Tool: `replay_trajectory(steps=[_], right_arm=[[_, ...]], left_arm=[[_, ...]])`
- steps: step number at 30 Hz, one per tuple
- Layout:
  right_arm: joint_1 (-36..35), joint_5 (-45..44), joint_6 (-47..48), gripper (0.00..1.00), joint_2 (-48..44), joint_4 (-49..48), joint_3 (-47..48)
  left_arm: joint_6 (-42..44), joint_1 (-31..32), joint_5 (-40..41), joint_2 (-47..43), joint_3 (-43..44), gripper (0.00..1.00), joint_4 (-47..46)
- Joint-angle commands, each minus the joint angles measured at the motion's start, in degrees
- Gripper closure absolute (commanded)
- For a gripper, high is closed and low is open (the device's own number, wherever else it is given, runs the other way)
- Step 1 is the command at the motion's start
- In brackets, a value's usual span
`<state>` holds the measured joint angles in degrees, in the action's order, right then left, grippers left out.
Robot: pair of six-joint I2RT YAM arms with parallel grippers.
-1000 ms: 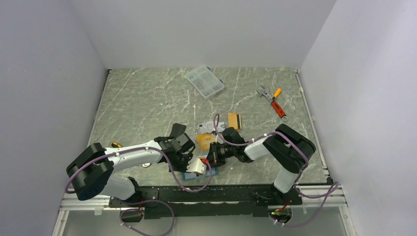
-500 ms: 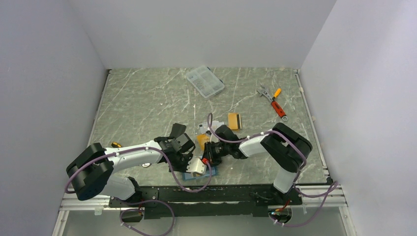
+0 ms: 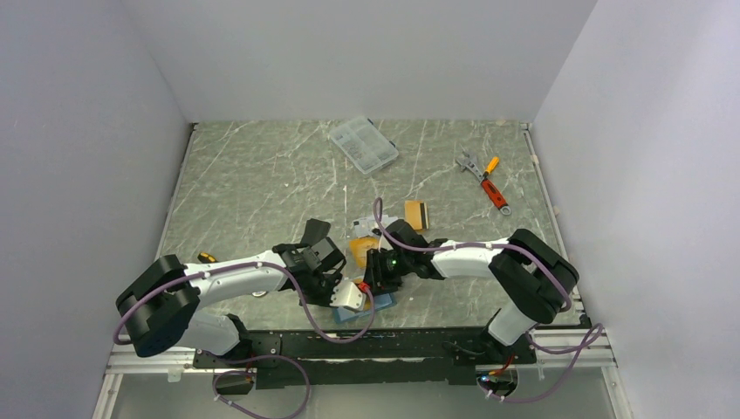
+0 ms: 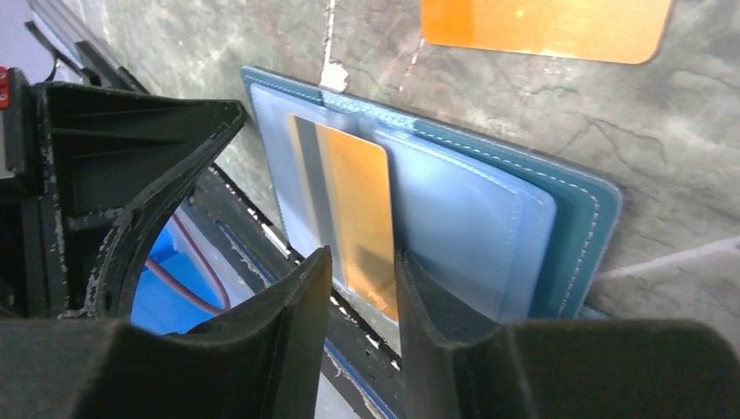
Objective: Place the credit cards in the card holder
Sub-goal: Insert the credit card into the card holder.
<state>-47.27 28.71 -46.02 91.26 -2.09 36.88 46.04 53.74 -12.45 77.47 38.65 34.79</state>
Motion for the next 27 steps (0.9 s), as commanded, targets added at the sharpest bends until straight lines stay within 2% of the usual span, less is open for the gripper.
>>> replay_trajectory(steps=[1,7,14,17,20,21,24,27], right_arm=[[-1.34,-5.48,1.29,0.66,0.24,5.05,1.51],[-5.10,-7.57,0.84,0.82,2.56,6.03,4.76],[-6.68,-7.07,2.51,0.74,2.35,7.05,6.64],[-4.90,-7.53,2.86,0.69,-0.54,8.39,5.16],[-1.54,-5.92,2.10,0.69,-3.47,6.89,2.25],[-0.54,-5.34,1.81,0.71,-3.71,6.65,1.81],[0.34,-5.14,1.52,0.90,-2.62,6.16,2.23],[0.20,-5.11,0.92,0.99,0.37,5.64,3.73]], left_arm=[[0.96,0.36,0.58,-0.26,-0.24,1.00,-1.00],[0.45,0.32,-0.56,-0.70,1.29,1.00,-1.20],[1.21,0.32,-0.85,2.53,2.65,1.00,-1.75],[1.45,0.32,-0.43,2.23,1.99,1.00,-1.98],[1.89,0.32,0.09,1.05,1.37,1.00,-1.91],[1.91,0.34,0.27,0.63,1.34,1.00,-1.83],[1.52,0.32,0.11,0.19,1.88,1.00,-1.32],[1.33,0.32,-0.19,0.29,2.50,1.00,-1.10]])
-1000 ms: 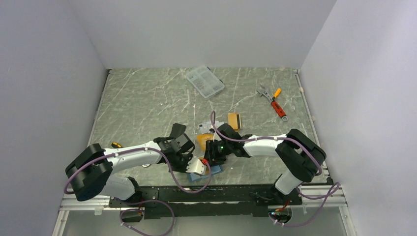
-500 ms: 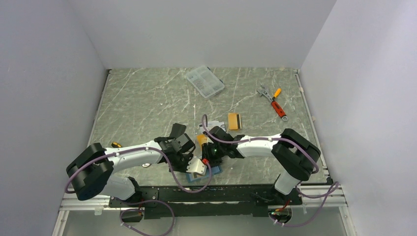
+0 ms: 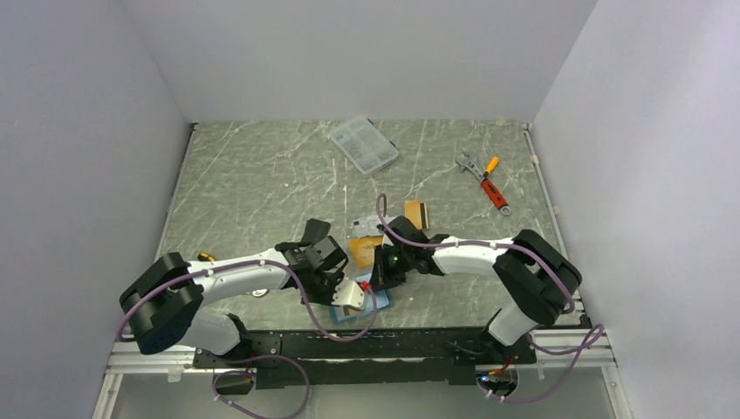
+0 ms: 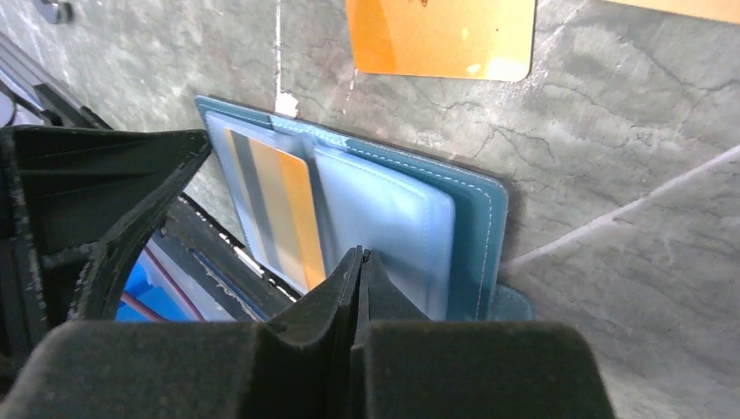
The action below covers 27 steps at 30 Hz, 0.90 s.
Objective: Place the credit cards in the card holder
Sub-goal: Insert the credit card into the card holder.
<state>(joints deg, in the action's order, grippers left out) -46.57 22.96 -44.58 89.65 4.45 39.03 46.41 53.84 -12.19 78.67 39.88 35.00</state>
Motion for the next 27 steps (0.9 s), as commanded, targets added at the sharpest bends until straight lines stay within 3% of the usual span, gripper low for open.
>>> replay_trajectory(steps=[1,17,27], right_arm=[[-0.64,0.68,-0.52,1.00,2.89,-1.01,2.03],[-7.35,0.22,1.41,1.00,10.07,4.03,12.74],[-4.52,0.38,1.14,1.00,3.97,4.94,5.27]], left_arm=[[0.98,0.21,-0.52,-0.71,1.40,1.00,-1.30],[1.64,0.21,-0.38,2.03,0.64,1.00,-4.19],[2.00,0.21,0.38,-0.15,-0.64,1.00,-4.04]])
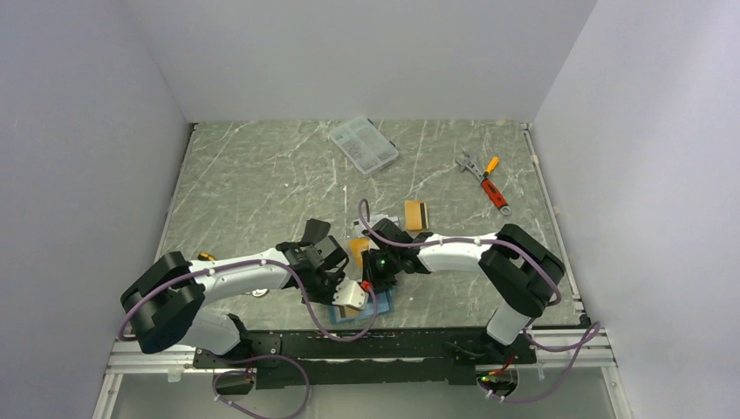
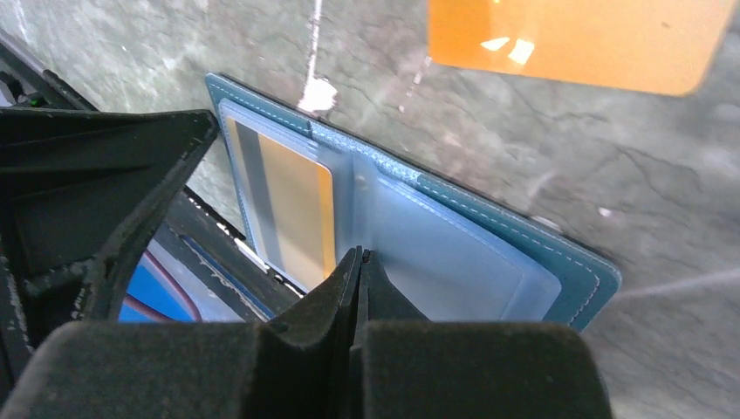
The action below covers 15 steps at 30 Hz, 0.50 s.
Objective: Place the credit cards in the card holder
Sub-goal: Insert the credit card into the card holder.
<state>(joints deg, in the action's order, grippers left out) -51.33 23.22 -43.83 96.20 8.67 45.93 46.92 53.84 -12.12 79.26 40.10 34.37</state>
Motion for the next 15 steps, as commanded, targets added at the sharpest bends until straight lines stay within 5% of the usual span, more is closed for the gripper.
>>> replay_trajectory(steps=[1,15], right_arm=[[-0.07,0.45,0.25,1.00,-2.60,0.40,-1.79],[-2.48,2.48,3.04,1.00,-0.83,5.33,5.74]], left_arm=[[1.41,0.22,0.38,-0.84,-0.75,1.00,-3.41],[1.12,0.21,-2.78,4.56,5.80,1.00,-3.09]])
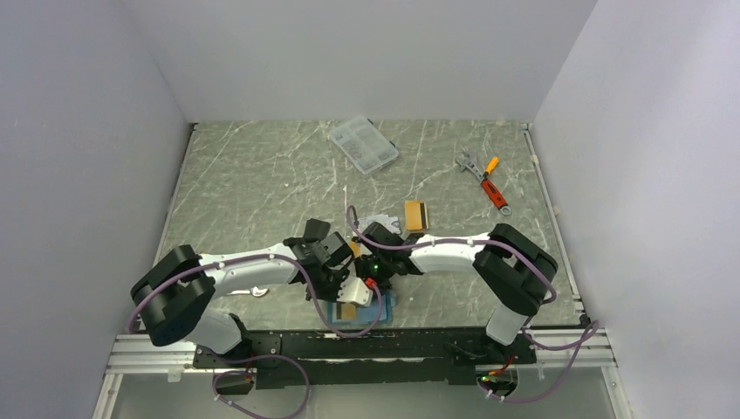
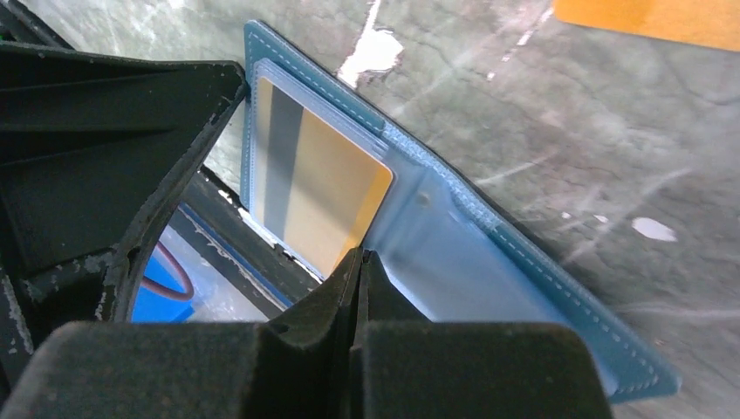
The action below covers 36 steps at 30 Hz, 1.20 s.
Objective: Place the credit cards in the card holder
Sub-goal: Insert the credit card into the card holder, then pick up the credit card from the center of the board.
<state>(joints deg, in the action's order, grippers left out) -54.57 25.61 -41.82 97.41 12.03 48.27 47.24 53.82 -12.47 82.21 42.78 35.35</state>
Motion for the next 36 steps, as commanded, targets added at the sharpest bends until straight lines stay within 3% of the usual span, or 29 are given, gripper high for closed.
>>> replay_trajectory(steps=[1,3,10,13,16,19,20,21,22,29,36], right_arm=[[1.72,-0.34,0.96,1.00,-3.33,2.74,2.77],[4.52,0.01,0.95,1.00,-6.73,3.25,0.65],[13.36,-0.58,5.74,0.72,-12.84,9.14,3.16],[15.33,-2.00,7.95,0.64,-12.34,11.10,7.10],[16.17,-3.80,9.47,0.59,-11.09,10.52,11.31],[16.15,-4.56,9.64,0.55,-8.32,8.41,15.65],[16.09,-4.10,9.39,0.55,-6.96,7.33,16.91],[15.97,-3.50,9.06,0.54,-5.64,6.37,18.04],[15.65,-3.17,8.72,0.53,-4.45,5.54,19.26],[11.46,-8.54,10.25,0.47,4.30,4.89,27.25],[10.13,-11.66,9.60,0.26,8.90,3.20,30.77]], left_arm=[[1.00,0.11,-2.17,0.83,2.94,1.00,-3.92],[1.26,-0.51,-1.52,-1.04,2.50,1.00,-3.36],[0.09,-7.11,-1.24,-8.64,4.78,0.98,3.78],[0.38,-13.08,-1.29,-11.97,7.81,0.93,7.88],[0.52,-21.92,-1.64,-14.58,11.67,0.79,9.74],[-2.21,-29.07,-1.54,-15.48,14.40,0.84,8.22],[-3.78,-30.85,-1.49,-15.05,15.20,0.55,7.35],[-5.18,-32.57,-1.90,-14.16,15.81,0.08,6.94],[-7.68,-33.87,-1.30,-13.01,16.45,0.01,6.01],[-16.18,-45.33,-12.30,-3.16,27.04,0.01,8.75],[-20.34,-50.77,-21.84,2.06,31.60,0.01,11.14]])
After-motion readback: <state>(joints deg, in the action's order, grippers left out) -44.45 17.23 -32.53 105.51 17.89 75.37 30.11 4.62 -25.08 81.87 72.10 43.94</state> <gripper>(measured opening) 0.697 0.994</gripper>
